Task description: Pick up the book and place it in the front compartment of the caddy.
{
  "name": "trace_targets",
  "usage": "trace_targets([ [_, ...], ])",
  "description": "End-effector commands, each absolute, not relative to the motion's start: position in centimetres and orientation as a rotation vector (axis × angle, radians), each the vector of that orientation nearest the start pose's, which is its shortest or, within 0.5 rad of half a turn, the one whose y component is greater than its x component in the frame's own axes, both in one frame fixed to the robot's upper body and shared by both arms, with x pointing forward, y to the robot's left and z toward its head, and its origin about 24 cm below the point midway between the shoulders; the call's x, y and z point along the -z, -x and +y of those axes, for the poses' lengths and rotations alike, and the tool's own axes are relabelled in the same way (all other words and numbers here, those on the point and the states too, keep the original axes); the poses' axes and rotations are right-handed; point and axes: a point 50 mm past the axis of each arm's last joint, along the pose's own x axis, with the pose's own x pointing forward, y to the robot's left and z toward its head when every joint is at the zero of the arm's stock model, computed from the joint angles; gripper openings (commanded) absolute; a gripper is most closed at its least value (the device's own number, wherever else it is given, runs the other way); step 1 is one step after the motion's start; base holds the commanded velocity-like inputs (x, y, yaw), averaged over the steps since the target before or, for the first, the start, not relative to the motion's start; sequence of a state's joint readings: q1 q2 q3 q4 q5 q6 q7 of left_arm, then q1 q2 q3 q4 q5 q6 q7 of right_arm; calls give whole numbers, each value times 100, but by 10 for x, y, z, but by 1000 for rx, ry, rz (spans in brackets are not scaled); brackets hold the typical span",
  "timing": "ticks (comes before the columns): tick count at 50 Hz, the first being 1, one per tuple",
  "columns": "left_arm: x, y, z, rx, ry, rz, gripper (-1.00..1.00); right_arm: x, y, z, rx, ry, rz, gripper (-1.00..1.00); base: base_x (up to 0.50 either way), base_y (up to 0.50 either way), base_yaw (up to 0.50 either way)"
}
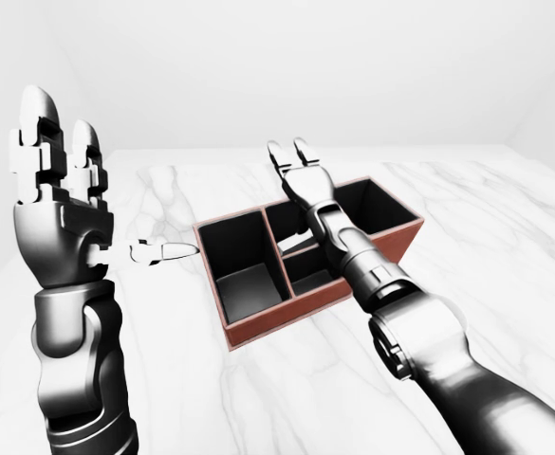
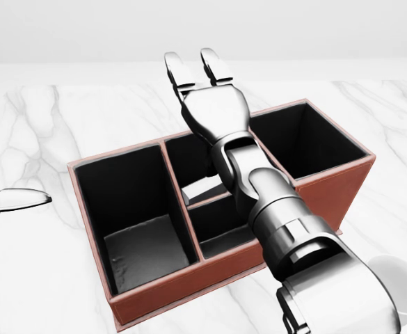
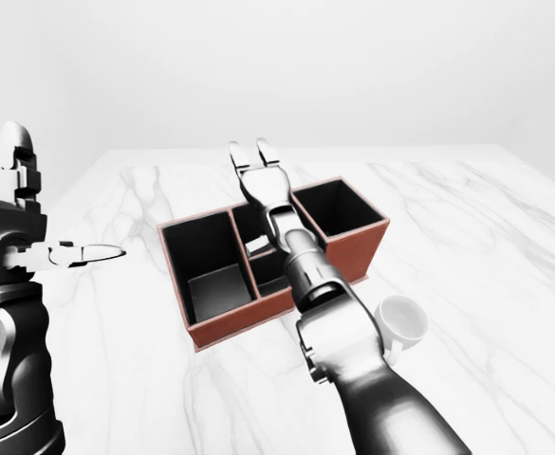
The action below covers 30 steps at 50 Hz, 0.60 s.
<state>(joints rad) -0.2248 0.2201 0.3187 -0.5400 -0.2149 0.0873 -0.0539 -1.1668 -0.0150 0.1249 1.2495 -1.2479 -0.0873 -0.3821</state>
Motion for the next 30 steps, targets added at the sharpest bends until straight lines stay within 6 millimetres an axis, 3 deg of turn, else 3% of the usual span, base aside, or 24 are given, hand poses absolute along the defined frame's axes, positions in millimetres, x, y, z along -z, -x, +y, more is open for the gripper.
trace_targets([
  [1, -223, -235, 217, -91, -65, -719, 100, -166, -410, -53, -60, 1378, -424, 100, 0, 0, 0],
  [16, -224, -233, 216, -88, -65, -729, 100, -200, -406, -64, -49, 1143, -451, 100, 0, 0, 0],
  [27, -227, -230, 215, -87, -64, -742, 100, -229, -376, -70, -90, 983, -586, 100, 0, 0, 0],
  [30, -225, -230, 215, -84, -65, -738, 100, -244, -358, -73, -110, 937, -661, 100, 0, 0, 0],
])
